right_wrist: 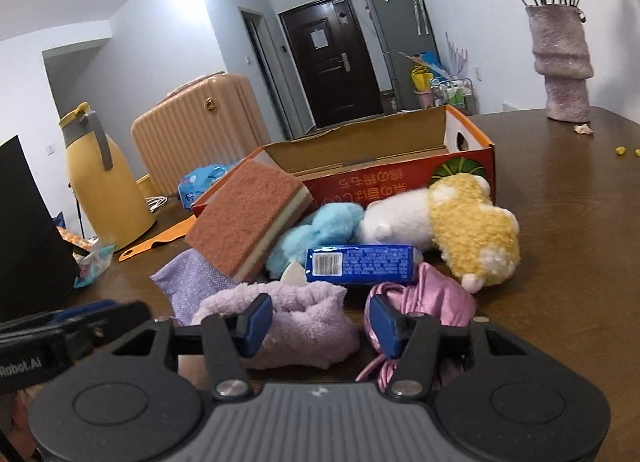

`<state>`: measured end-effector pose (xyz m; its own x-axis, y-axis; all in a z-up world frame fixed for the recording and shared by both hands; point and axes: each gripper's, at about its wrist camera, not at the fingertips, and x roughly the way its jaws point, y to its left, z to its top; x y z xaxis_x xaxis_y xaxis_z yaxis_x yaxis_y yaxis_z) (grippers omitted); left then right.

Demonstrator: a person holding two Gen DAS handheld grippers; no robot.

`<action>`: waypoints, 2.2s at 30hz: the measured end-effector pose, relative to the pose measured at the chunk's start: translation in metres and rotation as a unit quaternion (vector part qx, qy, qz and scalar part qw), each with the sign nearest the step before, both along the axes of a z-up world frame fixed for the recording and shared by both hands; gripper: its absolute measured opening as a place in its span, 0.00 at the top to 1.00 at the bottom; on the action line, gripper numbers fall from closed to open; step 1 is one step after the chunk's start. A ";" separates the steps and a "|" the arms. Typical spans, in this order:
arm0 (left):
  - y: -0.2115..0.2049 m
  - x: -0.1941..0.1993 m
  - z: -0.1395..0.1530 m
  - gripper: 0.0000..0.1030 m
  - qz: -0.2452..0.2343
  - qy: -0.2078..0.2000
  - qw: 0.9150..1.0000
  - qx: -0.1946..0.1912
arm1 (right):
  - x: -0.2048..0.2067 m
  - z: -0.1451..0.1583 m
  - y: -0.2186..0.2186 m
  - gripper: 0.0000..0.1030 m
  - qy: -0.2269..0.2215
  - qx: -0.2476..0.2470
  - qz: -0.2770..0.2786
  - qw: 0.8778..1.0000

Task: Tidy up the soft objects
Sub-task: 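Reach the left tool into the pile and grasp the lavender towel, then carry the lavender towel with the left tool and drop it into the box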

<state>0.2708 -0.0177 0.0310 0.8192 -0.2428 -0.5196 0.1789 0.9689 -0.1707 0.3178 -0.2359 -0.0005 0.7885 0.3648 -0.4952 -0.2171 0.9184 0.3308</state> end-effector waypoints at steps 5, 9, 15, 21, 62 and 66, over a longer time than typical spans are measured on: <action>-0.009 0.047 -0.009 0.71 -0.034 0.116 0.992 -0.046 | 0.016 -0.003 -0.009 0.77 0.026 0.041 0.023 0.999; -0.009 0.055 -0.007 0.81 -0.041 0.130 0.988 -0.068 | 0.011 0.001 -0.011 0.93 0.015 0.051 0.023 0.998; -0.013 0.014 0.031 0.82 -0.056 0.049 0.994 -0.081 | -0.024 0.043 -0.016 0.93 -0.049 0.055 0.032 0.997; -0.018 -0.052 0.043 0.82 -0.084 0.008 0.992 -0.091 | -0.094 0.065 -0.026 0.93 -0.103 0.042 0.054 0.992; -0.011 -0.120 -0.036 0.56 -0.069 0.064 0.991 -0.095 | -0.176 -0.025 -0.029 0.73 -0.002 0.036 0.006 0.999; -0.008 -0.107 -0.041 0.61 -0.074 0.083 0.987 -0.112 | -0.175 -0.026 -0.029 0.73 0.000 0.026 0.009 1.000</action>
